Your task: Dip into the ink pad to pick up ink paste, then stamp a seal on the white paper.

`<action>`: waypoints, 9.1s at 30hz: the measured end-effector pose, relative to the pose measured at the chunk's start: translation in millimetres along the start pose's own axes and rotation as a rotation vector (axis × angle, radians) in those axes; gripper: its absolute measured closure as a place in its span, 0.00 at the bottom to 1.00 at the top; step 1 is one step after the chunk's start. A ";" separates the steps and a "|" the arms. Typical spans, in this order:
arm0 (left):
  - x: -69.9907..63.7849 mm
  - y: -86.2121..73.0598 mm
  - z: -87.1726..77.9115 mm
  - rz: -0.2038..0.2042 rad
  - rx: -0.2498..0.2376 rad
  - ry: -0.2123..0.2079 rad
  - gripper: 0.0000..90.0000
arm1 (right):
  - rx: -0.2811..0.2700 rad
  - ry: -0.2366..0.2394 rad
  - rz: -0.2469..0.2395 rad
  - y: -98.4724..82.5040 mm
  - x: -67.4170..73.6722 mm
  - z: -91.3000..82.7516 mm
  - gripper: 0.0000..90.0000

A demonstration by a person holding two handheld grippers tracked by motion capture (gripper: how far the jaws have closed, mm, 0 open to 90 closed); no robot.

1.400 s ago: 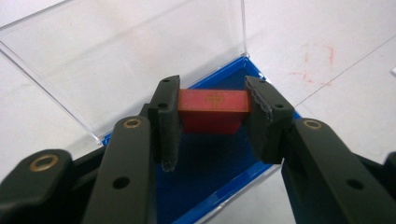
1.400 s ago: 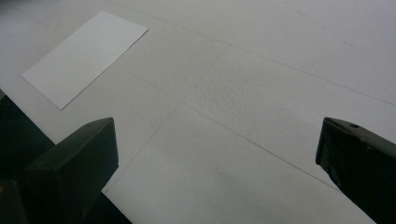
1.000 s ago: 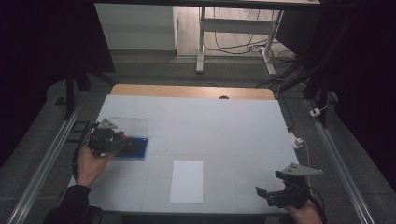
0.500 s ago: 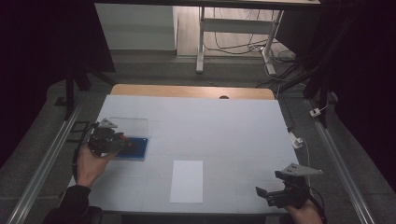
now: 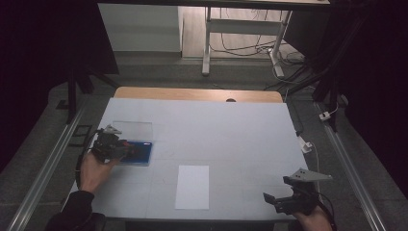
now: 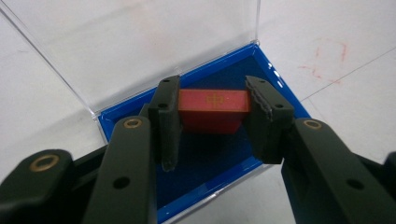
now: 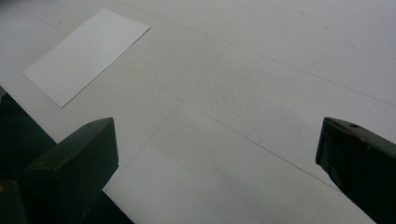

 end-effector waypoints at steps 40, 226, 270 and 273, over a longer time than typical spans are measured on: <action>1.8 -9.3 7.0 -0.018 0.001 0.007 0.66 | 0.013 0.005 -0.009 -0.1 1.2 1.5 0.00; -116.2 7.2 -33.9 0.173 -0.064 -0.256 0.65 | 0.017 0.012 -0.002 -0.8 0.6 1.3 0.00; -202.5 -6.3 -4.3 0.393 0.046 -0.327 0.65 | 0.023 0.009 -0.007 -1.1 1.0 1.3 0.00; -203.6 -7.8 1.4 0.393 0.055 -0.328 0.65 | 0.023 0.010 -0.007 -1.1 1.0 1.3 0.00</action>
Point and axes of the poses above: each handheld gripper's, and its own axes: z roughly forward along the jaws, y roughly out of its top, x roughly to its left, the point moved 5 cm from there along z, roughly forward along the jaws, and after that the axes turned 12 degrees about -z, right-handed, at the moved point
